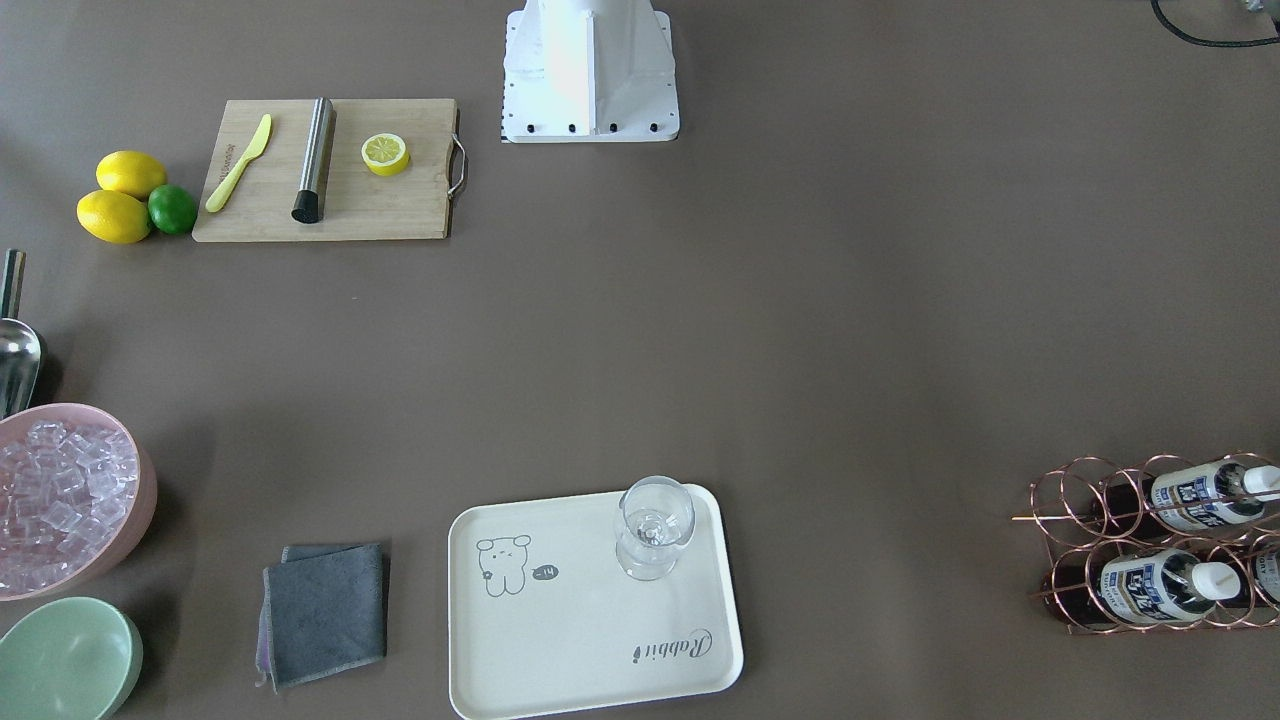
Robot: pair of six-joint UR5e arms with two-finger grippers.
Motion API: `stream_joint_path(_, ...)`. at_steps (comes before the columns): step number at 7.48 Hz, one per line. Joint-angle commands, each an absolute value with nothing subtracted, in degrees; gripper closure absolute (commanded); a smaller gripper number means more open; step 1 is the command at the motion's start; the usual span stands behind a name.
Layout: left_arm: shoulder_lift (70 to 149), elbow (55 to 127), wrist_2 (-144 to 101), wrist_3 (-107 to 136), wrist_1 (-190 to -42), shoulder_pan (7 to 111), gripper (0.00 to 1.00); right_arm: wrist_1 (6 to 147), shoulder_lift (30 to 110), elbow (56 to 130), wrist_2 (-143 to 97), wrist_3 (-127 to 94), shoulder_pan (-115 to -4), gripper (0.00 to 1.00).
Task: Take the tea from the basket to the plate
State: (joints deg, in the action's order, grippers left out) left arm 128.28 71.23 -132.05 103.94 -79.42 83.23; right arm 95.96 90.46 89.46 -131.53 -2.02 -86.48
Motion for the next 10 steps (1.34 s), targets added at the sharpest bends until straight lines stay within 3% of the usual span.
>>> stream_joint_path(1,128.2,72.2,-132.4,105.2,-80.1,83.1,0.47,96.0,90.4,89.4,-131.5,-2.2,-86.5,0.0)
stream_joint_path(2,128.1,72.2,-132.4,105.4,-79.7,83.1,0.99,96.0,90.4,89.4,-131.5,-2.3,-86.5,0.0)
stream_joint_path(7,122.8,79.1,-137.4,105.4,-78.1,84.2,1.0,95.9,90.4,89.3,-131.5,-2.2,-86.5,0.0)
stream_joint_path(8,122.7,82.8,-137.5,105.1,-74.0,84.1,1.0,95.9,90.4,89.2,-131.5,-2.2,-86.5,0.0)
stream_joint_path(10,122.4,98.4,-137.5,105.0,-58.7,84.0,1.0,95.9,90.4,89.1,-131.4,-2.1,-86.5,0.0)
